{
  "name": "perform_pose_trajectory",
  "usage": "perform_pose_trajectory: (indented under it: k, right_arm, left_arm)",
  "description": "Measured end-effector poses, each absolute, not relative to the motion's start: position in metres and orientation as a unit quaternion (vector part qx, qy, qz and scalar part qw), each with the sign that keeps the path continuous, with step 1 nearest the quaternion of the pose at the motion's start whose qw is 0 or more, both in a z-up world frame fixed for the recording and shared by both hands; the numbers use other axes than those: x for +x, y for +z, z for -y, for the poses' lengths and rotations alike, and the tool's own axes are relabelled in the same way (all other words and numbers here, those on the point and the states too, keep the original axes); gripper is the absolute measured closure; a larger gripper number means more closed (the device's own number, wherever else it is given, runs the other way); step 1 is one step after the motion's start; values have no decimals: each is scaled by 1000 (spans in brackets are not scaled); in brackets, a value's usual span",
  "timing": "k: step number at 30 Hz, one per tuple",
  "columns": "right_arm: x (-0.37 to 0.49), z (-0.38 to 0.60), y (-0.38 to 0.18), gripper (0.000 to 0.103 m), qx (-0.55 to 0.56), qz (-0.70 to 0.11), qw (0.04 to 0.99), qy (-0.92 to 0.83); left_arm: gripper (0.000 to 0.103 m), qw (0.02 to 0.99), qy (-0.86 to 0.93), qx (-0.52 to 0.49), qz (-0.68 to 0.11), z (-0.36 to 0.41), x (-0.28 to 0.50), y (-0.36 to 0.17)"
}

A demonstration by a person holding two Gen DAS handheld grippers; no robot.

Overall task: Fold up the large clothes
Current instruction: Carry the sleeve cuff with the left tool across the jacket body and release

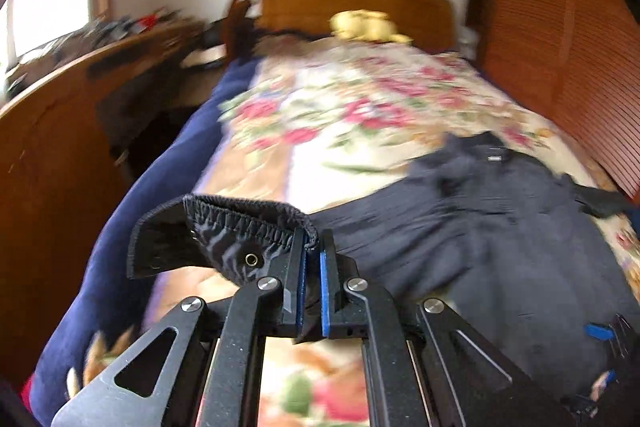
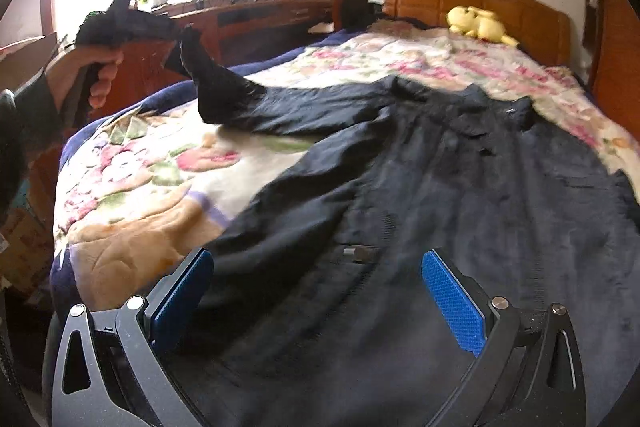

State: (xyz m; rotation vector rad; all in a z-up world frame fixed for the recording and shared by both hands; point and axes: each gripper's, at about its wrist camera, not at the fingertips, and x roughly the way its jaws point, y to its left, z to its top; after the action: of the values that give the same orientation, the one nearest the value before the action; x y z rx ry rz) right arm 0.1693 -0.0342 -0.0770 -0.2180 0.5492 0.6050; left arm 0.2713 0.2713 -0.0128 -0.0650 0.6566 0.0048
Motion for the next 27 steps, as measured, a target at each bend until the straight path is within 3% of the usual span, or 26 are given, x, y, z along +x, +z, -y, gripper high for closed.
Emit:
perform_pose_trajectory:
  k: [7,16,18,19,20,27]
  right_arm:
    - [162,100,-66,0,-71,-260,931,246]
    - [157,133,-72,0,-46,-275,934,223]
    - [157,134,-74,0,-43,-276,934,221]
    - [157,134,-73,0,-43,-277,934,221]
    - [158,135,-68,0,-42,-278,934,222]
    - [166,124,-61,0,-55,-280,931,229]
  left_arm:
    - [97,947,-92,1,-309,-161,278,9]
    - [96,929,-126,13,-349,-92,275,-22]
    - [90,923,-138,17,-359,-84,270,-32]
    - [78,921,-145,17,-360,-81,265,-34]
    - [72,922,-146,17,-360,-79,263,-37]
    - [70,928,-126,27,-350,-92,224,-45]
